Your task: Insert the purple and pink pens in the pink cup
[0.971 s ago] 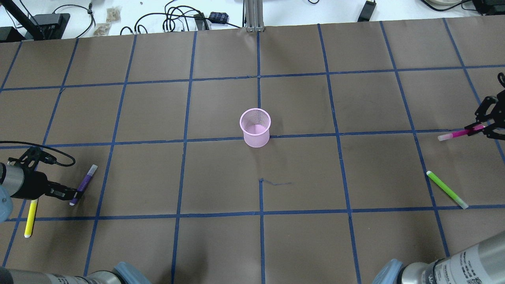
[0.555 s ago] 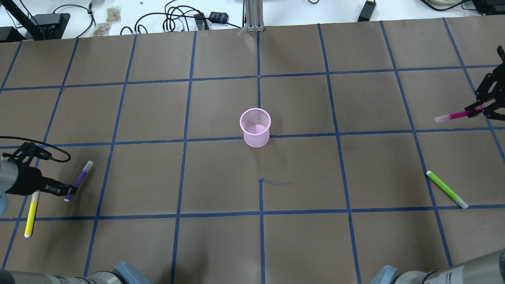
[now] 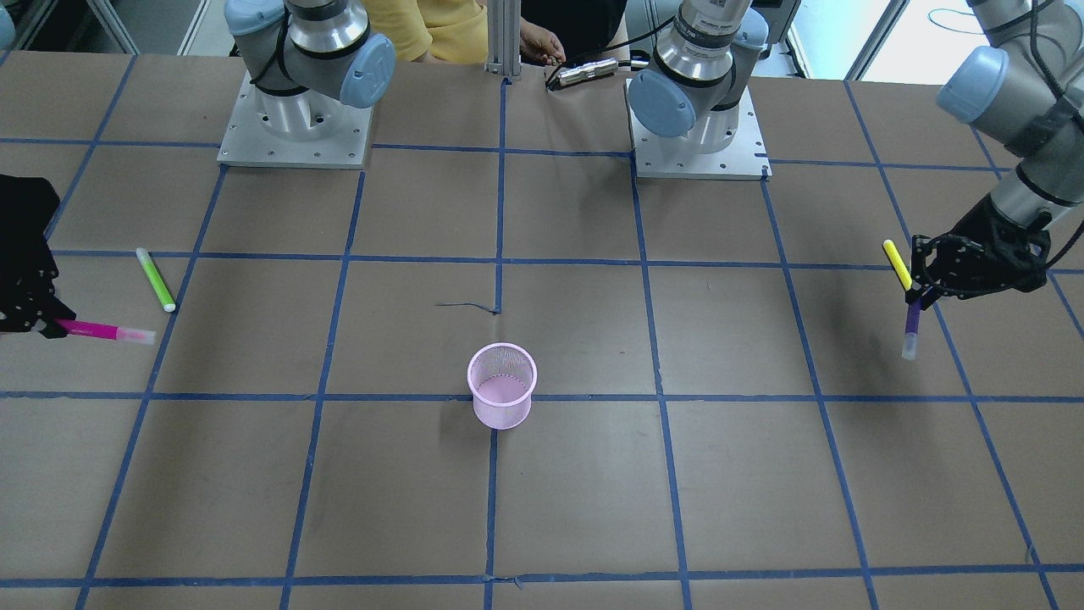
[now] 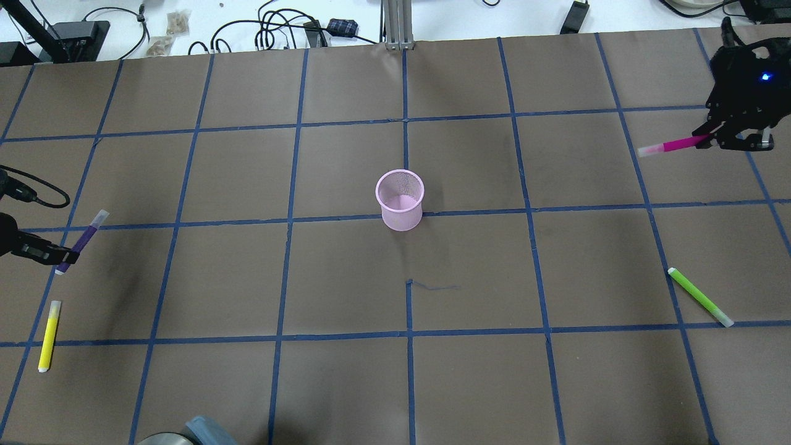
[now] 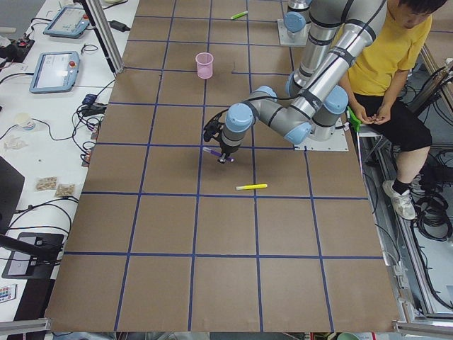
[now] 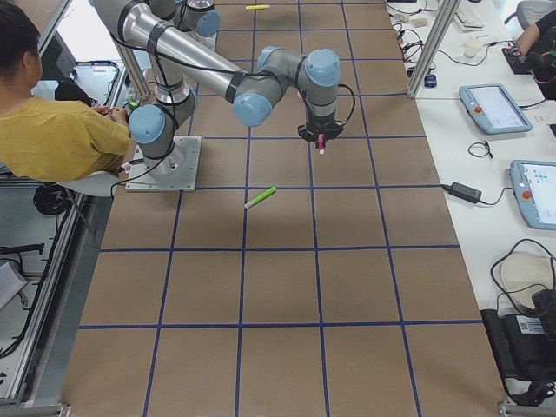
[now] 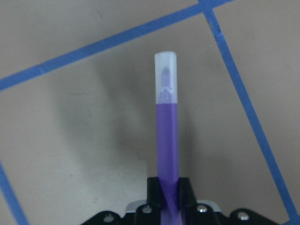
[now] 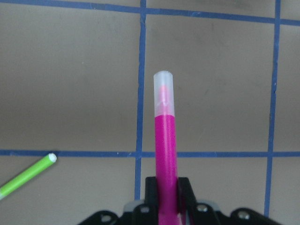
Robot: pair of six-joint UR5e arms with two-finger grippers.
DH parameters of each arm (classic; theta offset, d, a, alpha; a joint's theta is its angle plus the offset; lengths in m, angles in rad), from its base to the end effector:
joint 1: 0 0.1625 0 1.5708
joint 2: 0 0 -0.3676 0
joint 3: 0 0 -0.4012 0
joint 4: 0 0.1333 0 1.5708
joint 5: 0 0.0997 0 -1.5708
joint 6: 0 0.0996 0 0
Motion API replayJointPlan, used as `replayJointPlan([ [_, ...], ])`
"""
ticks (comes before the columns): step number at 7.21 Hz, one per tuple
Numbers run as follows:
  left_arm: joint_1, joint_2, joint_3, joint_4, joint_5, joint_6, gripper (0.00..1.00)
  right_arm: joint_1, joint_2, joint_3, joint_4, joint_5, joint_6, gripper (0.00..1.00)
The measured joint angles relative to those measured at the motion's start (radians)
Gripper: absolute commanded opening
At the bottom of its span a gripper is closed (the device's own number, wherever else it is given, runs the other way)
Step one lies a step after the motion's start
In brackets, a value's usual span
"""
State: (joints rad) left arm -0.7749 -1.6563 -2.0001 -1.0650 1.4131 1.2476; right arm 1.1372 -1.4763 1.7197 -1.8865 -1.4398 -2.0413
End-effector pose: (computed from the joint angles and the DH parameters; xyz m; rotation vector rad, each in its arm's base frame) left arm 0.2383 -0.4418 0.2320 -0.6809 -2.9682 0.1981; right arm -0.0902 -0.5430 0.3405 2.2428 -2.1513 0.2294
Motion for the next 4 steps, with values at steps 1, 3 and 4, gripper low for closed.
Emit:
replayJointPlan([
  [1,-0.061,0.021,0.067,-0.073,0.04,-0.034,0.0,0.062,-0.025,-0.001,0.003,-0.034,0.077,0.11],
  [3,-0.197,0.054,0.195,-0.219,0.119,-0.141,0.0,0.187,-0.057,-0.006,0.011,-0.088,0.263,0.11],
  [4,-0.257,0.071,0.234,-0.271,0.138,-0.203,0.0,0.25,-0.059,-0.014,0.014,-0.101,0.371,0.11],
])
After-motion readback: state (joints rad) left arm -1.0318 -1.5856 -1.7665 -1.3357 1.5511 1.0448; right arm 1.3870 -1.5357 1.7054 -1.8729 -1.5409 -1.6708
